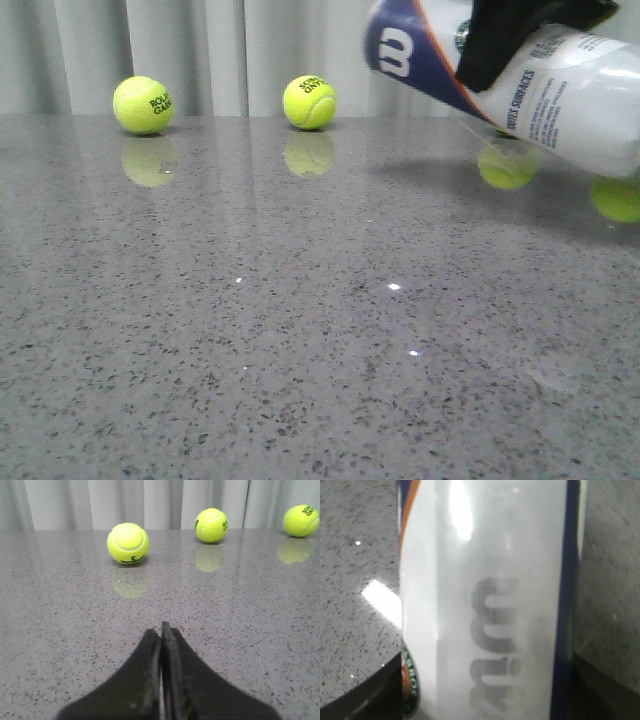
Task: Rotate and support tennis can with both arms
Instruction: 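Lift the can with the right gripper and set it down closer to center, then open the right gripper and raise it away from the can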
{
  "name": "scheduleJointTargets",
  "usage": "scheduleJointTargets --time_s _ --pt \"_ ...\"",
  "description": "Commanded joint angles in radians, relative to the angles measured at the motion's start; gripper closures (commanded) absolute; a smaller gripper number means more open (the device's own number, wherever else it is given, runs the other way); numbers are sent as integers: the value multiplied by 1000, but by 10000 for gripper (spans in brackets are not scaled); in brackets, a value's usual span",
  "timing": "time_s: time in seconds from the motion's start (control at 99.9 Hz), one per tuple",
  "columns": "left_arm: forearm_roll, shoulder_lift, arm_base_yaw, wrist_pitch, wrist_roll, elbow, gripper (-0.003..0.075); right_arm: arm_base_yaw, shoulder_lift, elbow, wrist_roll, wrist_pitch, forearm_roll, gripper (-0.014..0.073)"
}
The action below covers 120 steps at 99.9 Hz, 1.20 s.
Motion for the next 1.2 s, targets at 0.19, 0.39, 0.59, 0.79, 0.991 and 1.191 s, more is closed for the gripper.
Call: scheduleJointTargets --time_s 0.19,0.39,0.59,0.79,0.991,1.191 --pt "-10 -36 0 -77 -9 44 738 171 18 -34 -575 -46 1 379" --pt "-10 -36 0 -77 -9 44 738 218 75 -34 -667 -43 2 379" --pt "-10 -36 0 -77 -9 44 738 218 83 -34 -667 -39 2 377" --pt "-10 -36 0 -77 -9 44 738 218 83 -34 -667 -26 2 157" --pt "-10 -36 0 -77 -9 44 738 218 83 -34 -666 -17 1 -53" --pt "-10 -36 0 -77 -9 44 738 218 83 -34 -666 -17 1 -51"
